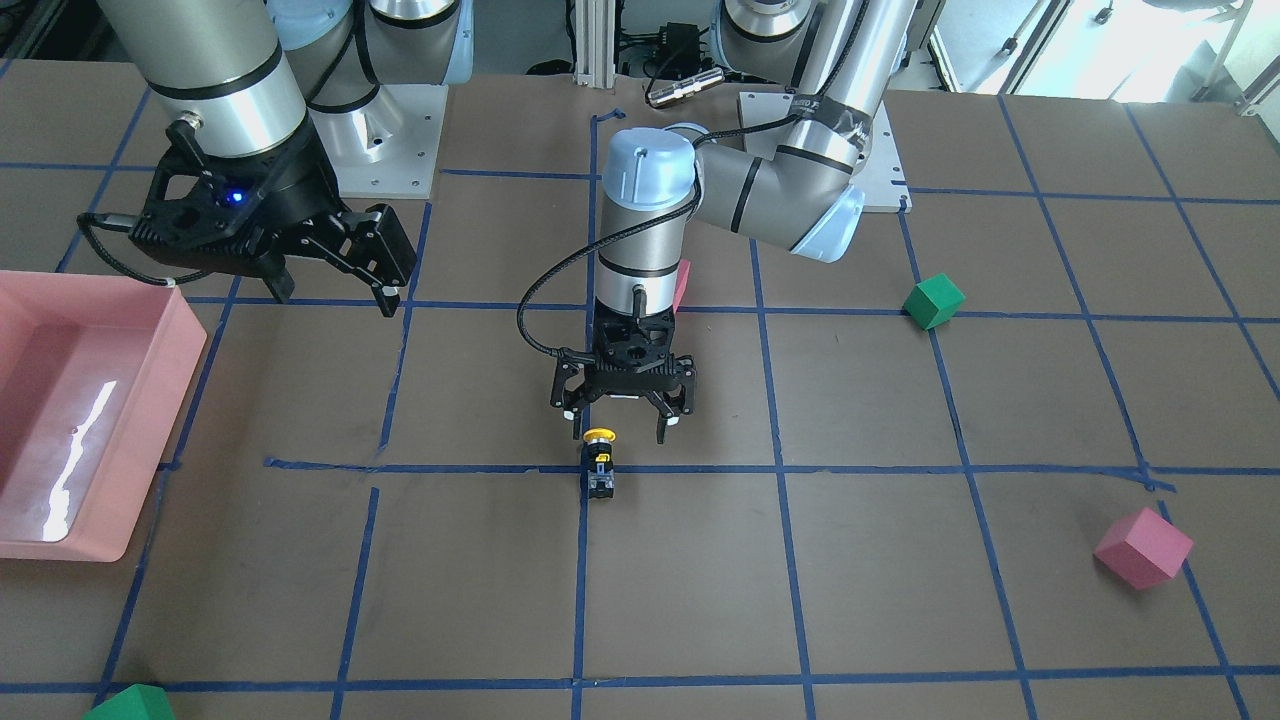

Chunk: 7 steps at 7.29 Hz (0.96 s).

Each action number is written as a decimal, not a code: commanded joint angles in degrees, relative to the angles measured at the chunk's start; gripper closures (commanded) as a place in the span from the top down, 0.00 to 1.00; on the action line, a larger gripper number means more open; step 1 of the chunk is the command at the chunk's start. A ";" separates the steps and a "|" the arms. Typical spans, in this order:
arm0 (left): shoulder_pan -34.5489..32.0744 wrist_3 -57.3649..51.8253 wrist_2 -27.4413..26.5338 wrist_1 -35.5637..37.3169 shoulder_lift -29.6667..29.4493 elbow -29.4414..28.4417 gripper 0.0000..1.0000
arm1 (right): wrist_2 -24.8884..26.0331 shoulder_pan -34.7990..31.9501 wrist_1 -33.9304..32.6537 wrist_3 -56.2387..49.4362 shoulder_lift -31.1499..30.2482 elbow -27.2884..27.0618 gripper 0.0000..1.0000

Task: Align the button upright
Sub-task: 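Reach the left gripper down to the lying button switch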

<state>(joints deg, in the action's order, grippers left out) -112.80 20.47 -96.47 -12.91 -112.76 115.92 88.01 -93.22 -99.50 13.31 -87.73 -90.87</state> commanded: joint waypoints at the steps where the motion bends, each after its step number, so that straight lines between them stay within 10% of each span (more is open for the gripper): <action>1: -1.10 -0.17 -0.91 16.55 -4.12 6.84 0.99 | 0.23 -0.20 0.10 -0.83 -0.16 -0.27 1.00; 7: -4.10 -1.14 -4.60 37.34 -13.44 9.50 0.88 | 1.81 -0.12 0.71 -3.46 0.10 -0.45 1.00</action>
<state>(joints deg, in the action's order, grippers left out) -116.86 19.60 -100.71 23.65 -124.91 125.66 89.59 -93.40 -98.85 9.88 -87.57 -91.33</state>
